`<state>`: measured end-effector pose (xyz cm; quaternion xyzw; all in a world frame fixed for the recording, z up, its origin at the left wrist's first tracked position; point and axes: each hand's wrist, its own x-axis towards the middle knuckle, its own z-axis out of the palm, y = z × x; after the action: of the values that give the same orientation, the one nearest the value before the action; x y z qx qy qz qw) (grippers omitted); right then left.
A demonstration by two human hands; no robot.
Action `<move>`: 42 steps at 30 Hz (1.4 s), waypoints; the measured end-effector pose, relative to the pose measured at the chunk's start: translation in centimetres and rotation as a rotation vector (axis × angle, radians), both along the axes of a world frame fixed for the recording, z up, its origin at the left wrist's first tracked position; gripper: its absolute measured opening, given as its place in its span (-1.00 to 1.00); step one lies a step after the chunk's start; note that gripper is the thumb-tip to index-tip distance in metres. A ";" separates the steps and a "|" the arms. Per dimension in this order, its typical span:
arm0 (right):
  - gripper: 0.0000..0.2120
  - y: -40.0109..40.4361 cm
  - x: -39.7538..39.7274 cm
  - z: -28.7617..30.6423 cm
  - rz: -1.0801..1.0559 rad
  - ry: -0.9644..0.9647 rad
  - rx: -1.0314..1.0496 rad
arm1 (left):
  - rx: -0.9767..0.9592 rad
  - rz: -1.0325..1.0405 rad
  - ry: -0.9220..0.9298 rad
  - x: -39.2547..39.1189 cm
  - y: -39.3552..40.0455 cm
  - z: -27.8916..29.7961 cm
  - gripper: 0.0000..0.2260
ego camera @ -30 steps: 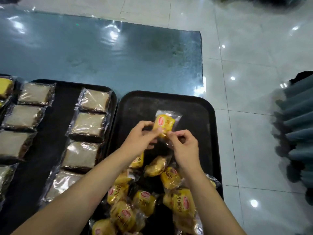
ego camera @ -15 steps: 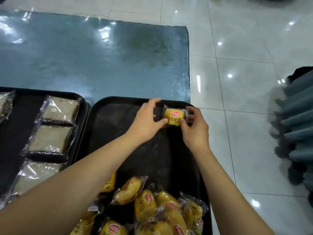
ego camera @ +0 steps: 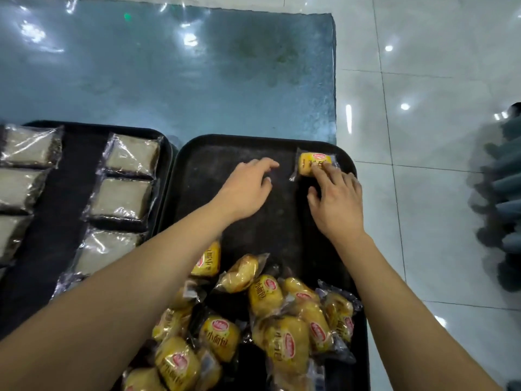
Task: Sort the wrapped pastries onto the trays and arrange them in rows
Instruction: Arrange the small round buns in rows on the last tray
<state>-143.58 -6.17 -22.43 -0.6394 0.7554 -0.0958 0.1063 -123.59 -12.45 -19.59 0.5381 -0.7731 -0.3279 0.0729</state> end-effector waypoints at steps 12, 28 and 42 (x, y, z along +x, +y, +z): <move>-0.51 4.1 14.4 4.2 0.439 -0.206 0.365 | 0.037 0.212 -0.080 17.4 13.7 2.6 -0.82; -0.72 5.4 15.8 3.7 0.192 -0.162 0.498 | 0.054 0.012 -0.259 14.3 11.4 1.9 -0.55; -0.55 7.5 16.3 4.1 0.214 -0.420 0.381 | 0.024 0.165 -0.220 14.3 13.6 0.9 -0.68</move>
<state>-127.32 1.30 -18.36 -0.6501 0.6495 -0.0709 0.3879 -109.30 1.18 -18.69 0.6335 -0.7254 -0.2692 0.0079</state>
